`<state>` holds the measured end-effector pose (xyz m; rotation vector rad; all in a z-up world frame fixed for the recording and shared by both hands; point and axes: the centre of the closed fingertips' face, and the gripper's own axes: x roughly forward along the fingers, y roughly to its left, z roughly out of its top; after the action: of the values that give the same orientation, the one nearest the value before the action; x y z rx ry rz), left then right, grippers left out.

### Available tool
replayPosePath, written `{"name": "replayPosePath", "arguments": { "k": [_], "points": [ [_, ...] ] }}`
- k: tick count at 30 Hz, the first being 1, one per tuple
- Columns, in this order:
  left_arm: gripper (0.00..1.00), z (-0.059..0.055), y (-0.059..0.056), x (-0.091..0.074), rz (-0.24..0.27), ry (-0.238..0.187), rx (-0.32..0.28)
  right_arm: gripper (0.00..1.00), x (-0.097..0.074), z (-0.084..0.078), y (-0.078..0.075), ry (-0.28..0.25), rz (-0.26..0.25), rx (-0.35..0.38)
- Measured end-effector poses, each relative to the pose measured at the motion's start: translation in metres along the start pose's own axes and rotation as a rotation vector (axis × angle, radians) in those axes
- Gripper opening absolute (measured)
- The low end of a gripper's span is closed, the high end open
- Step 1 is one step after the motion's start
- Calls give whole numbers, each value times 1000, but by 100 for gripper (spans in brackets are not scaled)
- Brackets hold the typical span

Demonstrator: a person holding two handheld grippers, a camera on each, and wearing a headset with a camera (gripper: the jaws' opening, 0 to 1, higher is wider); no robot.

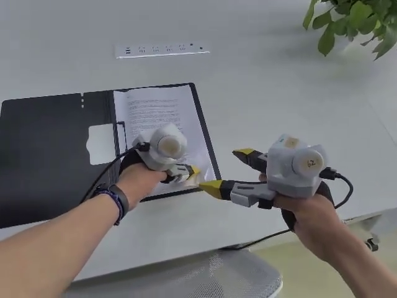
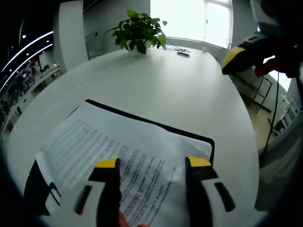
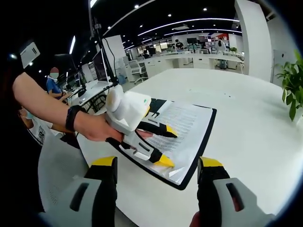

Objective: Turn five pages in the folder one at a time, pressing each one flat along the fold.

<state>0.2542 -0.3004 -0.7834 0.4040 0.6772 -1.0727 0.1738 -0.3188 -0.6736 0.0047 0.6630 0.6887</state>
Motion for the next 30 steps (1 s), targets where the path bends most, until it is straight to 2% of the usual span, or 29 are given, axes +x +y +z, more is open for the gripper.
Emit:
{"name": "replayPosePath", "arguments": {
  "k": [10, 13, 15, 18, 22, 24, 27, 29, 30],
  "points": [
    [50, 1, 3, -1, 2, -12, -14, 67, 4, 1, -3, -5, 12, 7],
    [51, 2, 1, -1, -2, -9, -48, 67, 3, 2, -4, -9, 10, 8],
    [58, 6, -7, -1, -36, -29, -112, 67, 3, 3, -5, -10, 9, 9],
    [69, 8, -14, -2, -50, -30, -115, 67, 2, 3, -5, -9, 9, 6],
    [75, 11, -19, 1, -48, -43, -153, 67, 2, 3, -5, -9, 10, 4],
    [79, 15, -22, 2, -53, -66, -188, 67, 1, 3, -4, -7, 10, 2],
    [80, 16, -24, 4, -52, -63, -187, 67, 1, 3, -4, -9, 10, 3],
    [79, 15, -23, 4, -38, -52, -171, 67, 1, 4, -4, -10, 10, 3],
    [78, 13, -21, 5, -17, -40, -145, 67, 1, 3, -5, -9, 8, 3]
  ]
}}
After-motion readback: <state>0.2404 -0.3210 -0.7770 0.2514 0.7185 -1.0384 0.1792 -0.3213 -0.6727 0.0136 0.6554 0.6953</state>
